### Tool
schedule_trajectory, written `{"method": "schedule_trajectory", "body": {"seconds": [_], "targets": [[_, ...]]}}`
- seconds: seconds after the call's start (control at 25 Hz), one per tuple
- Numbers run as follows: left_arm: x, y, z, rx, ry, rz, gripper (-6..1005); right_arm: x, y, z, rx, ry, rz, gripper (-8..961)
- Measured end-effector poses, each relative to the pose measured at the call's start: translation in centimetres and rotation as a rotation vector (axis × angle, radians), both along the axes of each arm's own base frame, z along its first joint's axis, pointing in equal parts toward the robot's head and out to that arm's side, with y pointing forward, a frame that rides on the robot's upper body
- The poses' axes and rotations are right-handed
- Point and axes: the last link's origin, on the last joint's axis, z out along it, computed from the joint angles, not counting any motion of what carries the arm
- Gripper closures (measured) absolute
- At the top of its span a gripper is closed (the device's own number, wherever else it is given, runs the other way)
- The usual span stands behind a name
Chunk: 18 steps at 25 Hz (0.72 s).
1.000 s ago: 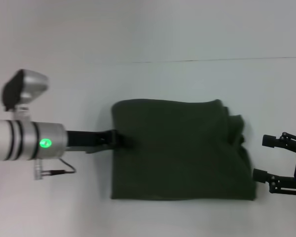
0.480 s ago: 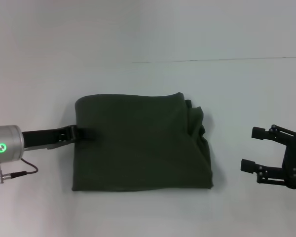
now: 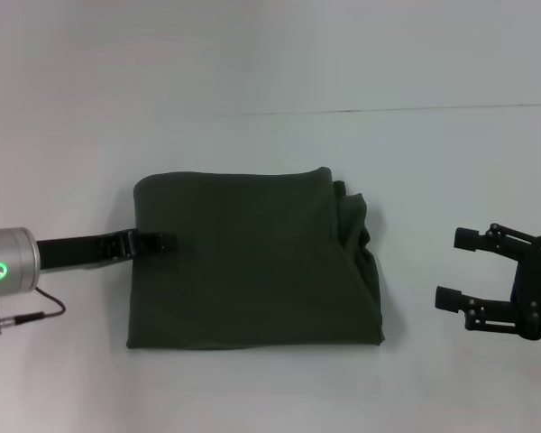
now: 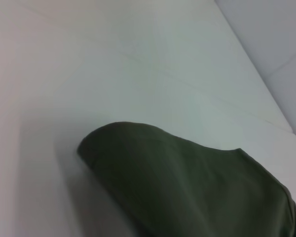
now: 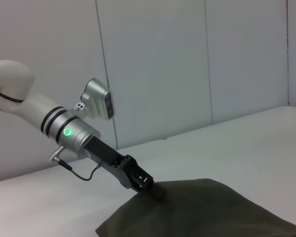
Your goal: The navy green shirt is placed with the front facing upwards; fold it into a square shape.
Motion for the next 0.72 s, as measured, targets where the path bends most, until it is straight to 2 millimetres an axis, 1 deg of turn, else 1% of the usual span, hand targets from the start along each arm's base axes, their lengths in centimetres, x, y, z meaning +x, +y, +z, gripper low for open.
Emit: {"method": "schedule_trajectory", "body": {"seconds": [0.04,0.12,0.16,0.2,0.32,0.4,0.52,0.72], "targets": [[0.0,0.1,0.3,0.007,0.005,-0.008,779,0.0,0.1,0.1,-0.002,-0.002,0.000,22],[0.2,0.1,1.1,0.025,0.016,-0.029,727,-0.1,0.2,0.1,-0.003,-0.003,0.000,22],[0.5,0.1,1.9,0.040,0.023,-0.066,700,-0.2,0.3,0.1,-0.004,-0.004,0.000,22],[0.7,0.0,2.3,0.047,0.028,-0.084,674,-0.2,0.4,0.1,-0.004,-0.006,-0.001,22],[1.7,-0.1,4.3,0.102,0.091,-0.214,595,-0.5,0.9,-0.3,-0.013,-0.011,-0.002,21],[2.2,-0.1,5.2,0.124,0.136,-0.293,543,-0.7,1.1,-0.7,-0.027,-0.013,0.001,21],[2.9,-0.4,5.7,0.113,0.177,-0.430,401,-1.4,1.6,-1.7,-0.065,-0.004,0.023,21],[4.2,-2.7,4.6,-0.018,0.129,-0.712,176,-3.1,1.9,-3.9,-0.140,-0.009,0.102,22]]}}
